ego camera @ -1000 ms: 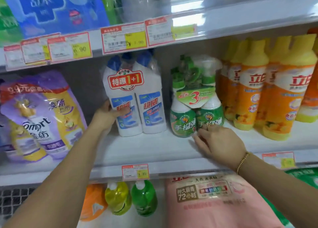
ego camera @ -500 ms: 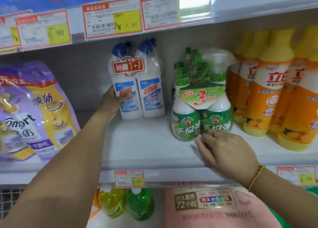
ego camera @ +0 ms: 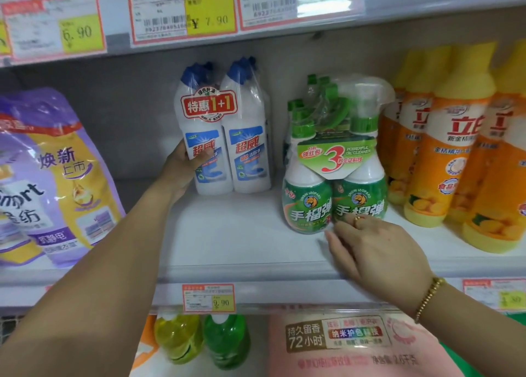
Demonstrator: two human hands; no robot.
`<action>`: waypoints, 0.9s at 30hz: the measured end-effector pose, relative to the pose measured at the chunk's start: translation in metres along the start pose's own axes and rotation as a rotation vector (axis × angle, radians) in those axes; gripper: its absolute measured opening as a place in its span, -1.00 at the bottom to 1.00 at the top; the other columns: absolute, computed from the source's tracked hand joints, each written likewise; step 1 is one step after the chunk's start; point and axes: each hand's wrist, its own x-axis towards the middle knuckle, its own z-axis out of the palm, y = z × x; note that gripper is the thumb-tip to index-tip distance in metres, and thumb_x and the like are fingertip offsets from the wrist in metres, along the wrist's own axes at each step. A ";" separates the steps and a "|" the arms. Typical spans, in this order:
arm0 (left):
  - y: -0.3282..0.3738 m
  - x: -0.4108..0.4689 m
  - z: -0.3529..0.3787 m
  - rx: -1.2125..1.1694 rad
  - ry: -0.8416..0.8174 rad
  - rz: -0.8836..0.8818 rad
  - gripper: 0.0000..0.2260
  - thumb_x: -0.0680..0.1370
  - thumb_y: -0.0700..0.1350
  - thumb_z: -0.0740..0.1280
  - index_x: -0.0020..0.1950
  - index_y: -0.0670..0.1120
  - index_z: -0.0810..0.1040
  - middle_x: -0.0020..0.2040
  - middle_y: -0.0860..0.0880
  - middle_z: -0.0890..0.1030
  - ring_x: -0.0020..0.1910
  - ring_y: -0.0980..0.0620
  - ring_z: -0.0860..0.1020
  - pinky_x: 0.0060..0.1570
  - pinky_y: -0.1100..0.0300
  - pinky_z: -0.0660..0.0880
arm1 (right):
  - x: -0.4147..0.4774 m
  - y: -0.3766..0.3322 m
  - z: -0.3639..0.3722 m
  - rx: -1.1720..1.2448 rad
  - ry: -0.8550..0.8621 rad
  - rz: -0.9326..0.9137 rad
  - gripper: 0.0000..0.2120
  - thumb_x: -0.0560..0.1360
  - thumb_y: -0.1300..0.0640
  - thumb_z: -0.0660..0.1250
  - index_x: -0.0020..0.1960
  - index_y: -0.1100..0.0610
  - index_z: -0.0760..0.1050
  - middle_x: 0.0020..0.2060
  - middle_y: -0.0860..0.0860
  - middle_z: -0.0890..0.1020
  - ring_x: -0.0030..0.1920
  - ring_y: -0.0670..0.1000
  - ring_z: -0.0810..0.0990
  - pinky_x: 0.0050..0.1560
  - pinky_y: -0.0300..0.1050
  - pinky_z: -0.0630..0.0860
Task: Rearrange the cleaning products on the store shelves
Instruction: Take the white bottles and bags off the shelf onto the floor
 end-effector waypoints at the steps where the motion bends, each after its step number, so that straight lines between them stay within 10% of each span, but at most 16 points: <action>1: 0.000 0.000 0.000 0.012 0.000 -0.003 -0.45 0.37 0.03 0.48 0.32 -0.06 0.47 0.18 -0.04 0.64 0.12 -0.08 0.63 0.15 -0.10 0.54 | 0.000 0.000 -0.001 0.005 0.000 0.001 -0.67 0.54 -0.03 0.09 -0.34 0.05 0.42 -0.44 -0.03 0.47 -0.44 0.03 0.49 -0.46 -0.16 0.34; 13: 0.011 -0.013 0.019 0.332 0.247 -0.152 -0.71 0.50 0.05 0.40 0.14 -0.08 0.57 0.12 -0.03 0.64 -0.01 -0.02 0.62 0.05 0.10 0.52 | 0.001 0.000 -0.005 0.038 -0.044 0.026 -0.65 0.52 -0.01 0.08 -0.36 0.08 0.44 -0.47 -0.01 0.48 -0.46 0.06 0.48 -0.48 -0.15 0.37; 18: 0.055 -0.115 0.071 0.504 0.550 0.168 -0.73 0.58 -0.03 0.30 -0.06 -0.24 0.60 -0.16 -0.12 0.63 -0.15 -0.12 0.58 -0.17 0.22 0.42 | 0.002 0.000 -0.015 0.047 -0.090 0.026 -0.64 0.53 0.01 0.07 -0.34 0.11 0.47 -0.47 0.05 0.52 -0.46 0.12 0.52 -0.49 -0.20 0.25; 22: 0.077 -0.231 0.142 0.466 0.200 0.290 -0.52 0.56 0.10 0.24 -0.41 -0.23 0.44 -0.50 -0.11 0.50 -0.49 0.12 0.47 -0.33 0.24 0.40 | -0.008 0.003 -0.043 0.179 -0.199 0.068 -0.73 0.55 0.09 0.17 -0.13 0.24 0.56 -0.29 0.20 0.60 -0.29 0.22 0.57 -0.39 -0.07 0.32; 27: 0.059 -0.311 0.235 0.439 -0.326 0.126 -0.66 0.47 0.12 0.32 -0.39 -0.07 0.46 -0.47 -0.07 0.47 -0.47 0.13 0.39 -0.37 0.16 0.33 | -0.110 0.052 -0.120 0.238 -0.100 0.193 -0.74 0.52 0.01 0.16 0.08 0.12 0.50 -0.07 0.03 0.57 -0.16 0.05 0.56 -0.31 -0.08 0.41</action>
